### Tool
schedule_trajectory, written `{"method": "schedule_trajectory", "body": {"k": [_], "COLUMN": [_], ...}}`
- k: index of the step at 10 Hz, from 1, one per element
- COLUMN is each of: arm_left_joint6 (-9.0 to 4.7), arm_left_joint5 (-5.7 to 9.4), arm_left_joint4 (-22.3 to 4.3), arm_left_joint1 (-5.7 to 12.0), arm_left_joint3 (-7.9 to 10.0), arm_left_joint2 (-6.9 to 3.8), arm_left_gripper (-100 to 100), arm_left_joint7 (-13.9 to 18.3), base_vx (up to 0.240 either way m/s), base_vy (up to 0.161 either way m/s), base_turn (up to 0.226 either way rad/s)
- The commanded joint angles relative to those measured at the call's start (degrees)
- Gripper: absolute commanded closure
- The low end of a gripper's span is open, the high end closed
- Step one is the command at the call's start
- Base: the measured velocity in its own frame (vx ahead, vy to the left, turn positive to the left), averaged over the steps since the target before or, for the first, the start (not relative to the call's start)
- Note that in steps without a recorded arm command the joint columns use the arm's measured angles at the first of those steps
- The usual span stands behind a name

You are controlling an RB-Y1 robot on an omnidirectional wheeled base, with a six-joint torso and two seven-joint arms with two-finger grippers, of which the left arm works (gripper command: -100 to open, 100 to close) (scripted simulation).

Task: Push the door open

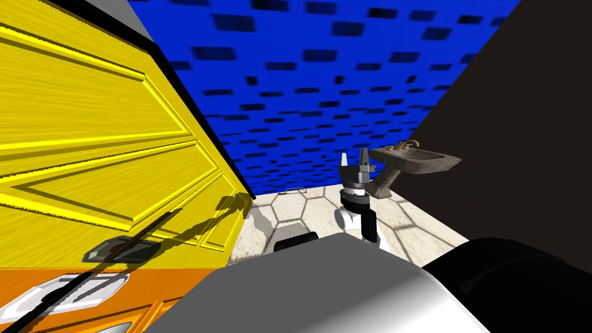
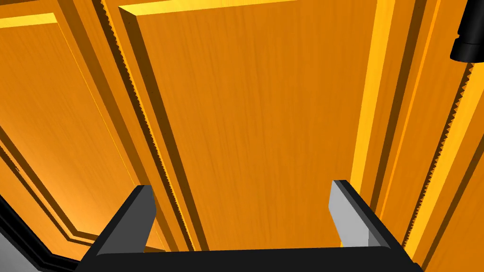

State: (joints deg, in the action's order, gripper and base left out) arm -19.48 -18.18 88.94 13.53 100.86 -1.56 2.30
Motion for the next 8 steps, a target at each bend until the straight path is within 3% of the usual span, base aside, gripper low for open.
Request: {"method": "schedule_trajectory", "body": {"k": [1,8], "arm_left_joint6": [0.08,0.78], "arm_left_joint5": [-0.29,-1.33], "arm_left_joint4": [-0.8,-4.0], "arm_left_joint1": [0.98,4.21], "arm_left_joint3": [2.22,10.19], "arm_left_joint2": [0.52,1.97], "arm_left_gripper": [-100,-100], "arm_left_joint7": [0.0,0.3], "base_vx": [-0.03,-0.032], "base_vy": [0.057,0.051], "base_turn": [-0.192,-0.2]}}
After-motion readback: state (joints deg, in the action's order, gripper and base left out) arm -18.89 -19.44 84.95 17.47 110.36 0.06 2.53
